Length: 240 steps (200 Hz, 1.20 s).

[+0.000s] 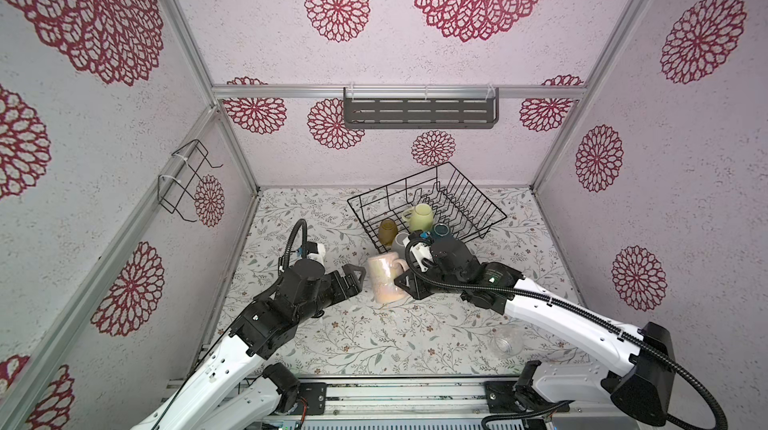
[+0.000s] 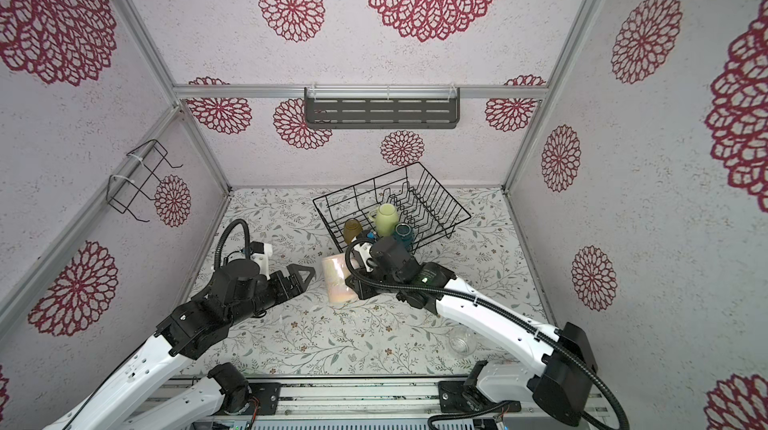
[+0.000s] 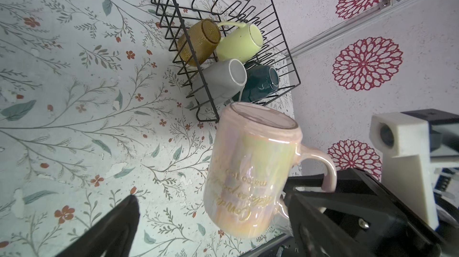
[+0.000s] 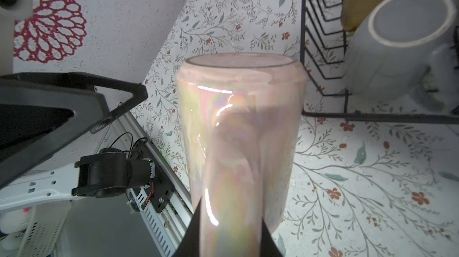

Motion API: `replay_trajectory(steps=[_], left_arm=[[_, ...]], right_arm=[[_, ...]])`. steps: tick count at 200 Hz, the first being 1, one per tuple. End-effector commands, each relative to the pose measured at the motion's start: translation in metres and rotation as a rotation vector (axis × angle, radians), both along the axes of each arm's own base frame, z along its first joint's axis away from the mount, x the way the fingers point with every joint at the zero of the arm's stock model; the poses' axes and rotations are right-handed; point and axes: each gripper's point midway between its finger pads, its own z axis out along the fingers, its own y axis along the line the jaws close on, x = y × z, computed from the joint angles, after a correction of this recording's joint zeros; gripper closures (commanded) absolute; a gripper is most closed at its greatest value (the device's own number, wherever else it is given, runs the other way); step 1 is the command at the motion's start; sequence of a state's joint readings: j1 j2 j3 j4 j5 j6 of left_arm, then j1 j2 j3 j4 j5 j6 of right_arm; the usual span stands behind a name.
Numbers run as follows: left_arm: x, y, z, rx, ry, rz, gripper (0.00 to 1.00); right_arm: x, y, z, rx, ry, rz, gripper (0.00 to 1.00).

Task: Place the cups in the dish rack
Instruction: 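Carry the pink mug over the rack with the right gripper while left withdraws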

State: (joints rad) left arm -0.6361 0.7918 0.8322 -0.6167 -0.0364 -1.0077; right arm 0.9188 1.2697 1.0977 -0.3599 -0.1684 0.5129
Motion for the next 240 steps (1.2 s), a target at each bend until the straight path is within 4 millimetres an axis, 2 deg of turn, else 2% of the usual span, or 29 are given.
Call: replay_trajectory(steps=[1,18,40,67,90,116,143,167,193,226,240], left_arm=[[0.005,0.000,0.008,-0.016,0.008,-0.009,0.03],[0.008,0.003,0.026,-0.032,-0.014,-0.021,0.03],[0.019,0.015,0.050,-0.019,-0.064,-0.014,0.03],[0.045,0.014,0.072,-0.072,-0.088,-0.037,0.03],[0.076,0.012,0.077,-0.077,-0.072,-0.040,0.03],[0.111,0.020,0.058,-0.052,-0.001,0.014,0.03],[0.138,0.018,0.017,-0.024,0.109,0.051,0.01],[0.145,0.007,-0.027,-0.017,0.219,0.053,0.00],[0.151,-0.009,-0.055,0.021,0.242,0.054,0.01],[0.165,-0.028,-0.076,0.020,0.280,0.042,0.04],[0.170,-0.033,-0.085,0.050,0.294,0.046,0.06]], right_arm=[[0.025,0.003,0.089,0.149,-0.338,-0.007,1.00],[0.038,-0.005,0.104,0.131,-0.482,-0.035,1.00],[0.068,-0.023,0.120,0.108,-0.611,-0.128,1.00],[0.107,-0.036,0.128,0.125,-0.657,-0.153,1.00],[0.143,-0.047,0.131,0.121,-0.680,-0.167,1.00],[0.182,-0.053,0.129,0.101,-0.688,-0.192,1.00],[0.205,-0.047,0.126,0.074,-0.690,-0.192,1.00],[0.216,-0.046,0.122,0.057,-0.656,-0.221,1.00],[0.210,-0.053,0.134,0.053,-0.649,-0.241,1.00],[0.193,-0.066,0.164,0.114,-0.723,-0.277,1.00],[0.189,-0.073,0.171,0.120,-0.745,-0.303,1.00]])
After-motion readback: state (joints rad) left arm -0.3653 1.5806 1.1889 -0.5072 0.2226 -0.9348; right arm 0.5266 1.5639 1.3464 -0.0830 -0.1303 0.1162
